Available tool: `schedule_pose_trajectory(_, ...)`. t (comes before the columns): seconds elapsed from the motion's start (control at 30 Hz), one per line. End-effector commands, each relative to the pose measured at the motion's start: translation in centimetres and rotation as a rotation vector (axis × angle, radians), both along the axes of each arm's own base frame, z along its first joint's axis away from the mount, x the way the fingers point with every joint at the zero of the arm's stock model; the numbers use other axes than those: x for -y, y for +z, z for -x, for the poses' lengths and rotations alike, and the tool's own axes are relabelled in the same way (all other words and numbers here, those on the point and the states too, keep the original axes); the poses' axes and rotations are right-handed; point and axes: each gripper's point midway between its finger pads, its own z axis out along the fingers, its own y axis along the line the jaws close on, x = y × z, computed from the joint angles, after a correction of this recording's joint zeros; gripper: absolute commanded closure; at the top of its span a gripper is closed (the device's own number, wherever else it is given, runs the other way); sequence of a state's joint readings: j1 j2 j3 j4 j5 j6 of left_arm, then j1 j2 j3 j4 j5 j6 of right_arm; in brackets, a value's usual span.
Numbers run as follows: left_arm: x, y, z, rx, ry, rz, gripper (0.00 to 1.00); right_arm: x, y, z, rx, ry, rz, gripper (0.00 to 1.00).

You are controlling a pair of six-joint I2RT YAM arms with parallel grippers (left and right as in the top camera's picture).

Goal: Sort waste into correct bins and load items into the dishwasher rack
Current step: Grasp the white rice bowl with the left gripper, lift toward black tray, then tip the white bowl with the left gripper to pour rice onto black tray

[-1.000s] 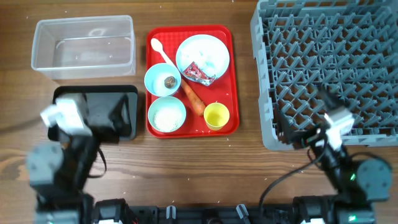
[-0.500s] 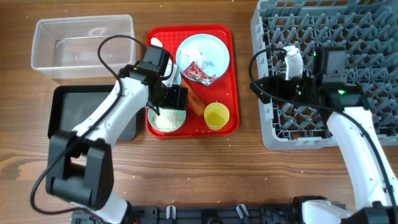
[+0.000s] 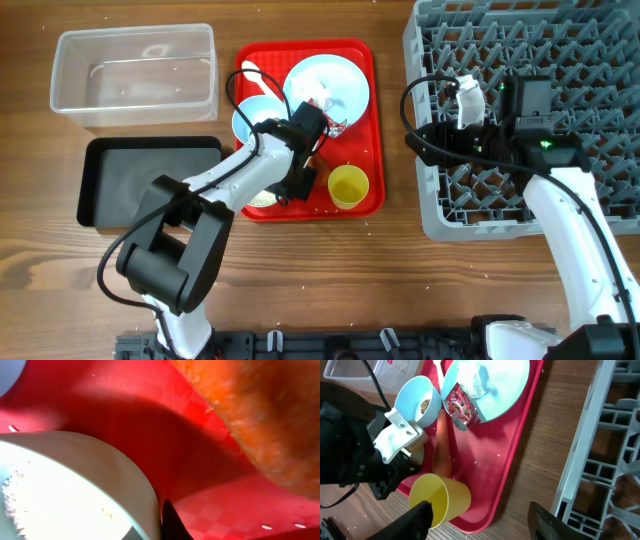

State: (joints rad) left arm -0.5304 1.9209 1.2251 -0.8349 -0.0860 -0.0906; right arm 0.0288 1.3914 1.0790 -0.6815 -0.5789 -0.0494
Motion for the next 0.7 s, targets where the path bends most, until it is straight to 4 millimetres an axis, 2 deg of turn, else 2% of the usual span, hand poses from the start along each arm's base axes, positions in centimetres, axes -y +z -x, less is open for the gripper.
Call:
schedule_pose_trajectory(0.0, -0.5, -0.2, 0.4, -0.018, 0.003, -0.017, 0.96, 0.2, 0.5, -0.5, 0.013, -0.007, 0.007, 0.37)
schedule_pose_trajectory(0.07, -0.3, 1.7, 0.1, -0.008, 0.034, -0.006, 0.96, 0.2, 0.5, -0.5, 0.014, -0.007, 0.007, 0.37)
schedule_pose_trajectory(0.13, 0.3, 4.9, -0.5, 0.017, 0.039, 0.038, 0.96, 0.2, 0.5, -0.5, 0.013, -0.007, 0.007, 0.37)
schedule_pose_trajectory(0.2, 0.7, 9.4, -1.2, 0.048, 0.068, 0.153, 0.96, 0.2, 0.4, -0.4, 0.009, -0.006, 0.008, 0.37)
schedule_pose_trajectory(0.27, -0.3, 12.3, -1.5, 0.078, 0.123, 0.257, 0.96, 0.2, 0.4, -0.4, 0.007, -0.006, 0.008, 0.36)
schedule_pose_trajectory(0.3, -1.5, 13.8, -1.7, 0.087, 0.165, 0.318, 0.96, 0.2, 0.4, -0.4, 0.007, -0.006, 0.008, 0.36)
schedule_pose_trajectory(0.43, -5.5, 15.3, -2.3, 0.068, 0.252, 0.447, 0.96, 0.2, 0.4, -0.4, 0.008, -0.005, 0.008, 0.36)
schedule_pose_trajectory(0.47, -7.8, 15.3, -2.5, 0.05, 0.281, 0.531, 0.96, 0.2, 0.4, -0.4, 0.008, -0.004, 0.009, 0.36)
schedule_pose_trajectory(0.53, -10.5, 15.3, -2.4, 0.052, 0.313, 0.683, 0.96, 0.2, 0.4, -0.4, 0.008, -0.004, 0.009, 0.36)
schedule_pose_trajectory(0.67, -14.9, 14.7, -1.7, 0.108, 0.38, 0.864, 0.96, 0.2, 0.4, -0.4, 0.008, -0.004, 0.009, 0.36)
